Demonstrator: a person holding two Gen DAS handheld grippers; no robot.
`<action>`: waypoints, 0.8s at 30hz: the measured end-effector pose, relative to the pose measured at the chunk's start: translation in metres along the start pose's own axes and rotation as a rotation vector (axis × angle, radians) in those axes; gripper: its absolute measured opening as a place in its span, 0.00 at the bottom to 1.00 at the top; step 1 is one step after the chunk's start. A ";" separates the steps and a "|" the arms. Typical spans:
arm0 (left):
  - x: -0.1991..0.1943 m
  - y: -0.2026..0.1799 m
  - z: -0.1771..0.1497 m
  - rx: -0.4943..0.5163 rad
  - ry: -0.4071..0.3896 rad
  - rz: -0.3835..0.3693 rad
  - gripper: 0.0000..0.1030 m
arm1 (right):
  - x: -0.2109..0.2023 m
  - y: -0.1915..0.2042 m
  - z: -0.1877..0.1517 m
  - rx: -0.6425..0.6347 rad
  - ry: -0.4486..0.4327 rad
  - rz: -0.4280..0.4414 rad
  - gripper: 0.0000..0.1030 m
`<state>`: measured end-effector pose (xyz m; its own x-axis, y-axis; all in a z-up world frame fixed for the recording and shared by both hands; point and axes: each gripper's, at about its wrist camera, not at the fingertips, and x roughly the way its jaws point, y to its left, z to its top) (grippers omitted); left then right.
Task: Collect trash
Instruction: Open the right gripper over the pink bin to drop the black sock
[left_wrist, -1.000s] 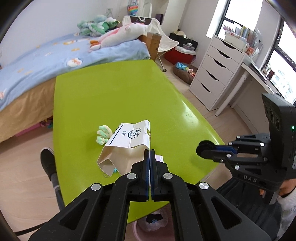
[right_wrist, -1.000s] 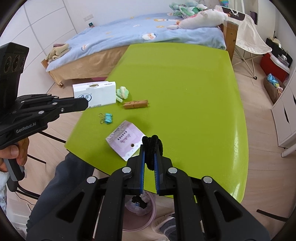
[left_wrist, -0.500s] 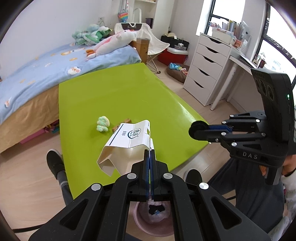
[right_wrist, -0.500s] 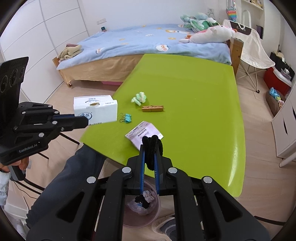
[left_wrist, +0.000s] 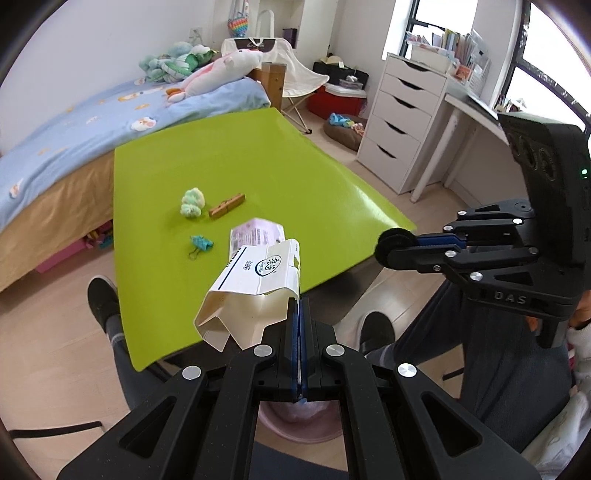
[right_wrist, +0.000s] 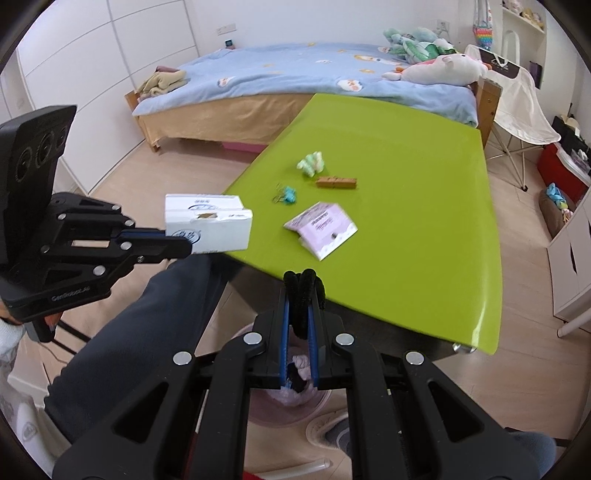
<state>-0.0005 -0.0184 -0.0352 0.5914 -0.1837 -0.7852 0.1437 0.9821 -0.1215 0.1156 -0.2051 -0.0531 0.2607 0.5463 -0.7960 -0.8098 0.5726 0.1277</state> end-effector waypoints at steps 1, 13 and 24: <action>0.000 0.000 -0.004 -0.004 0.002 -0.002 0.00 | 0.001 0.003 -0.004 -0.003 0.007 0.008 0.08; -0.011 -0.003 -0.032 -0.045 0.009 -0.033 0.00 | 0.012 0.021 -0.027 -0.012 0.062 0.073 0.08; -0.016 -0.008 -0.030 -0.032 0.004 -0.052 0.00 | 0.016 0.021 -0.030 -0.009 0.082 0.097 0.39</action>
<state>-0.0350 -0.0223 -0.0405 0.5807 -0.2343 -0.7797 0.1487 0.9721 -0.1813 0.0871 -0.2026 -0.0807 0.1378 0.5468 -0.8258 -0.8341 0.5137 0.2009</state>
